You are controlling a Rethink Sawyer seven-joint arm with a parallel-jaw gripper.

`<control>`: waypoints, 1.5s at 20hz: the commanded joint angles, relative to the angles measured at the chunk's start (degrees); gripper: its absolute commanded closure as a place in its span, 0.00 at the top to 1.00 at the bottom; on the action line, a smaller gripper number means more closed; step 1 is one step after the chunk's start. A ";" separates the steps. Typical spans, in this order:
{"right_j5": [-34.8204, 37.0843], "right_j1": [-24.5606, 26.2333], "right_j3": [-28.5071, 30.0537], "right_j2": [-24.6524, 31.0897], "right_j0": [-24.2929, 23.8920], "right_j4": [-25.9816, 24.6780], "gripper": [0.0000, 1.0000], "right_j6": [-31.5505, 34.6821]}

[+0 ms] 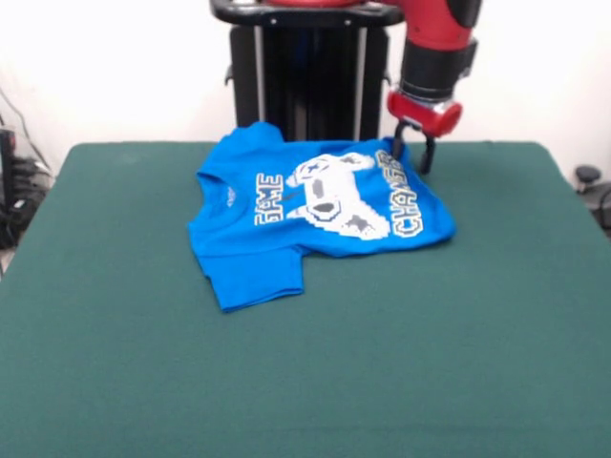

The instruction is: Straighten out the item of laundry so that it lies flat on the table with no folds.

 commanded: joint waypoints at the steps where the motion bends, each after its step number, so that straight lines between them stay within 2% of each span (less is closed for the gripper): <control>1: -2.76 5.20 0.61 1.82 2.33 3.22 1.00 14.50; 7: -0.57 4.40 0.12 -0.25 5.54 7.17 1.00 14.27; 13: -2.17 5.79 -1.68 3.81 1.39 3.10 1.00 13.29; 14: -2.24 5.74 -1.90 4.27 1.35 3.12 0.00 13.30; 17: -1.26 5.23 -2.29 6.09 0.83 4.43 0.00 14.82; 24: 6.78 -0.28 -4.62 5.08 6.90 14.39 0.00 15.25; 30: 6.56 0.60 -6.92 6.84 8.00 18.26 0.00 15.10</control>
